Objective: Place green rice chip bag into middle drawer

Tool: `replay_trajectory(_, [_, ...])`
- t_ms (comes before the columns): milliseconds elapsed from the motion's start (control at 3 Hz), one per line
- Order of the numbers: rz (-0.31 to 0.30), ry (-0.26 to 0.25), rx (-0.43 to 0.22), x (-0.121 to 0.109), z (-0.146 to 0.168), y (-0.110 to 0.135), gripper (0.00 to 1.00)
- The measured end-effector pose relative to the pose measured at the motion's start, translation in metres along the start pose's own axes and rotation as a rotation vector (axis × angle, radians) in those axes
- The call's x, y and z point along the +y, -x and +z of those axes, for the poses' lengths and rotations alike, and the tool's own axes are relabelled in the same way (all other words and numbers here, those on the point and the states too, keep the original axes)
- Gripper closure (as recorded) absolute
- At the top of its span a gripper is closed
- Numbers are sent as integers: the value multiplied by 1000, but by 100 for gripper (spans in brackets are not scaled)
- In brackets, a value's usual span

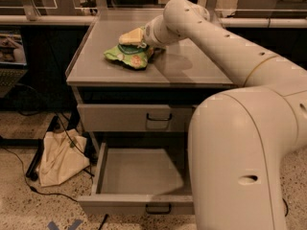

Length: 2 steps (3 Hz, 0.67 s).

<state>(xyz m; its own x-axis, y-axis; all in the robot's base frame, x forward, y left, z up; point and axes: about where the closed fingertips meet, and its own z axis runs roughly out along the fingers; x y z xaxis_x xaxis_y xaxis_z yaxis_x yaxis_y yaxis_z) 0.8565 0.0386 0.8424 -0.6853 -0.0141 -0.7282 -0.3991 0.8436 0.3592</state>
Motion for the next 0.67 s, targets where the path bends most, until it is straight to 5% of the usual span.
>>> replay_trajectory(667, [0,0,0,0,0,0,64])
